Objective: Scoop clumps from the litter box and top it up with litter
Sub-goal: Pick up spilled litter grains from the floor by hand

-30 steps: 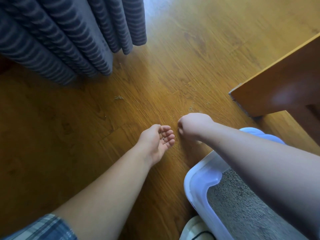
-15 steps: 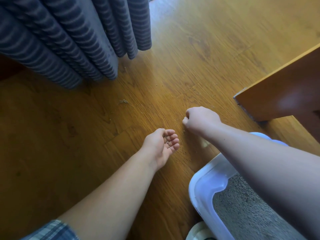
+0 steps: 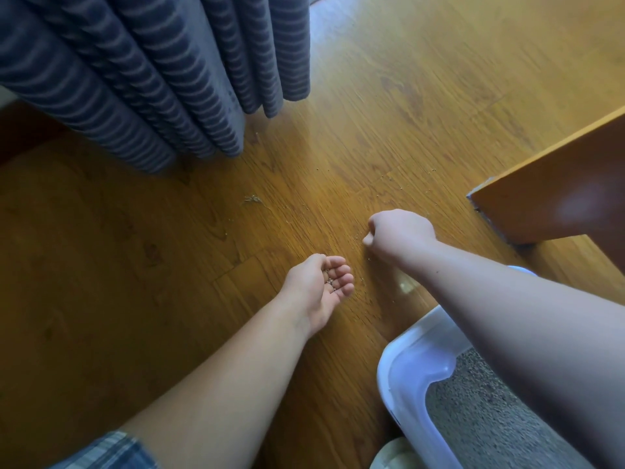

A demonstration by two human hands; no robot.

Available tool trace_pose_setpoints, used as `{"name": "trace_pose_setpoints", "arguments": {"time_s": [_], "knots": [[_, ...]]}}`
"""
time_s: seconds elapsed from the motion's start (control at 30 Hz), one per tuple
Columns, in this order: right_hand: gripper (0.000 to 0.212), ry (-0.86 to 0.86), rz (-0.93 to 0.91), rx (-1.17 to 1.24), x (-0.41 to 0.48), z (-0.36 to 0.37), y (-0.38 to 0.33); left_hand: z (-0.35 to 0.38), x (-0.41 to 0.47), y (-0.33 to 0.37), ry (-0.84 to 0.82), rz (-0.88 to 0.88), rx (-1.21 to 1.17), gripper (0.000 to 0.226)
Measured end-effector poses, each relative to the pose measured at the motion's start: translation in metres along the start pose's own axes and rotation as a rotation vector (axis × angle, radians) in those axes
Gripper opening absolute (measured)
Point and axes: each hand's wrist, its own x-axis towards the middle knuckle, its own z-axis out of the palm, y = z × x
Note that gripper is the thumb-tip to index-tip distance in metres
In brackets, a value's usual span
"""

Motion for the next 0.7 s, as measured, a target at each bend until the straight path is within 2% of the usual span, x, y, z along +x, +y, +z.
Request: {"name": "trace_pose_setpoints", "arguments": {"time_s": [0.07, 0.23, 0.7], "knots": [[0.021, -0.040, -0.062, 0.035, -0.007, -0.001, 0.000, -0.001, 0.000, 0.002, -0.009, 0.003, -0.006, 0.030], [0.023, -0.120, -0.177, -0.094, -0.024, 0.002, 0.005, -0.003, 0.003, 0.004, 0.001, -0.011, -0.028, 0.030], [0.021, -0.102, -0.105, -0.214, -0.024, 0.011, -0.012, -0.011, 0.004, 0.005, 0.016, -0.017, -0.018, 0.030]]}}
